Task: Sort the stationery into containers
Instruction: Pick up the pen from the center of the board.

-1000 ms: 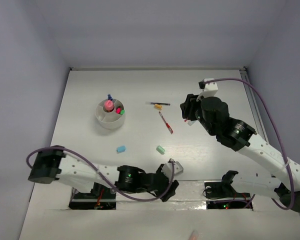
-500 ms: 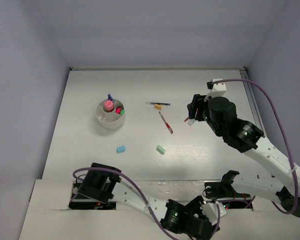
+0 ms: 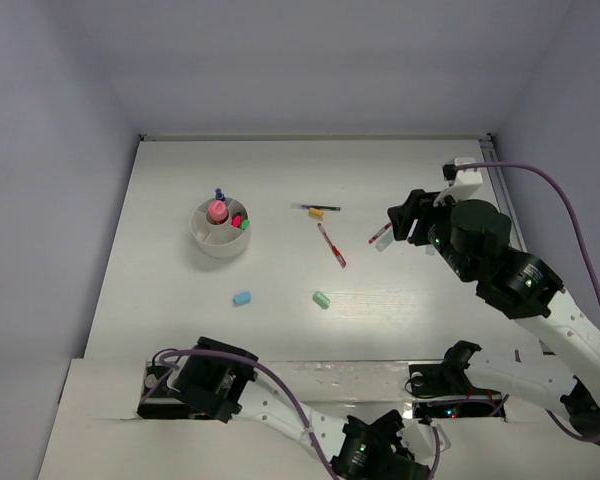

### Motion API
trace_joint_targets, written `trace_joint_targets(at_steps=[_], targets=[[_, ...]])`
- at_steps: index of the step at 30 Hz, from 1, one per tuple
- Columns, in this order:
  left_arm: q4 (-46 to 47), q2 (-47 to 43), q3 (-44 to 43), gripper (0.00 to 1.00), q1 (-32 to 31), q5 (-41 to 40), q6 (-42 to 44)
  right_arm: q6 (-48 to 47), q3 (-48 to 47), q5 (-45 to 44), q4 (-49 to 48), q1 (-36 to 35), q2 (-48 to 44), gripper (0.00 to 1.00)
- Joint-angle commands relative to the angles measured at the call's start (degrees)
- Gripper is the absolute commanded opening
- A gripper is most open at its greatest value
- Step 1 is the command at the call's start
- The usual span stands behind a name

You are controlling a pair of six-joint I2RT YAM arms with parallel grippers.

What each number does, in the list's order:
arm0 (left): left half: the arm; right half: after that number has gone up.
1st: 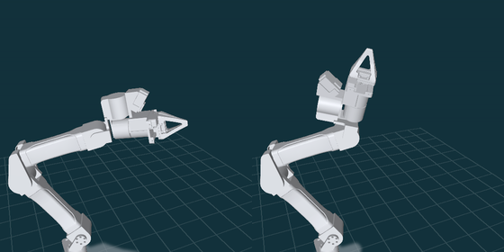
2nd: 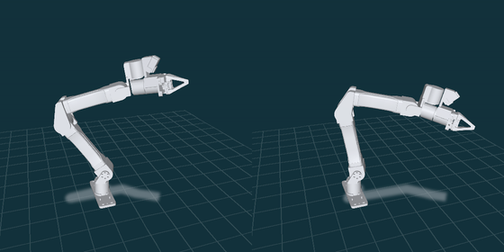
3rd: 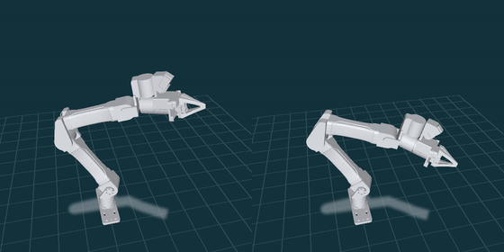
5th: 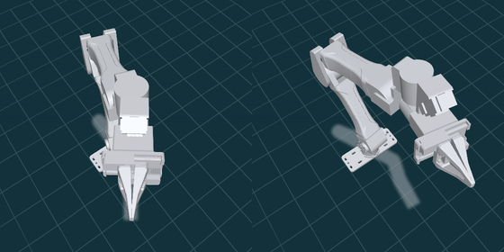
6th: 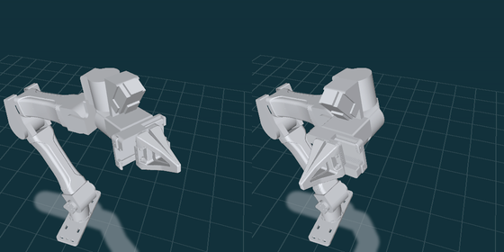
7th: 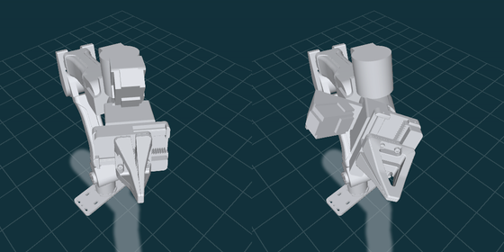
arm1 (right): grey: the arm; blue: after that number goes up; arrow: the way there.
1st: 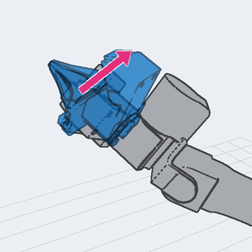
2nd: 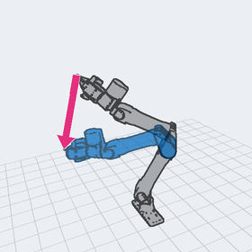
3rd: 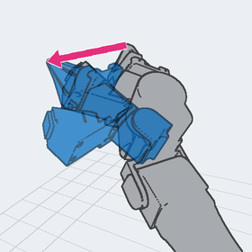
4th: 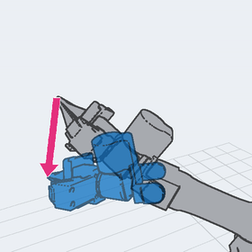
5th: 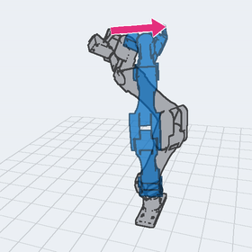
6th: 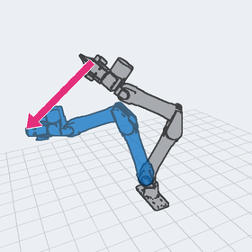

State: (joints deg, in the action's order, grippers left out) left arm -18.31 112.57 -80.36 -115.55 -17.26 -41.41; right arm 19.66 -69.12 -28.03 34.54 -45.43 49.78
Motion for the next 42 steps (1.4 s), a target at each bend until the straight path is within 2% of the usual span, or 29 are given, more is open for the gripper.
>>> trace_joint_targets(at_steps=[1,7,13,18,24,26,28,34,36,39,42], targets=[[0.9,-0.2,0.5,0.71,-0.6,3.4,-0.5,-1.2,-3.5,0.4,0.0,0.3,0.1,0.61],[5.8,0.5,2.4,0.65,-0.6,8.5,1.3,-1.7,-5.8,1.1,0.1,0.3,1.7,0.61],[4.3,2.3,1.2,0.59,-0.1,11.0,3.4,-3.0,-8.1,3.0,-0.9,0.3,0.5,0.61],[2.1,4.9,-0.9,0.6,1.0,14.2,4.8,-4.5,-13.0,5.4,-1.0,0.3,0.5,0.61],[5.1,5.9,-0.3,0.58,3.2,18.8,6.8,-5.7,-15.4,10.0,-2.2,0.3,-1.2,0.61],[4.7,6.9,-1.4,0.51,3.2,19.8,7.7,-5.8,-15.3,11.7,-2.7,0.3,-2.0,0.61],[4.2,7.4,-2.3,0.39,3.2,20.3,9.0,-5.9,-14.8,12.6,-3.3,0.3,-2.9,0.6],[-2.4,12.4,-9.4,0.35,3.2,22.0,11.7,-6.4,-16.1,13.4,-3.3,0.3,-2.3,0.6],[-4.3,13.5,-11.9,0.25,3.2,20.8,12.1,-5.8,-16.1,14.8,-3.3,0.3,-2.6,0.6],[-4.9,12.8,-11.4,0.03,3.2,18.8,11.1,-5.2,-15.0,15.9,-3.8,0.3,-4.0,0.6],[-5.6,12.3,-11.0,0.0,3.2,17.8,10.2,-5.6,-15.1,15.5,-3.6,0.3,-5.0,0.6]])
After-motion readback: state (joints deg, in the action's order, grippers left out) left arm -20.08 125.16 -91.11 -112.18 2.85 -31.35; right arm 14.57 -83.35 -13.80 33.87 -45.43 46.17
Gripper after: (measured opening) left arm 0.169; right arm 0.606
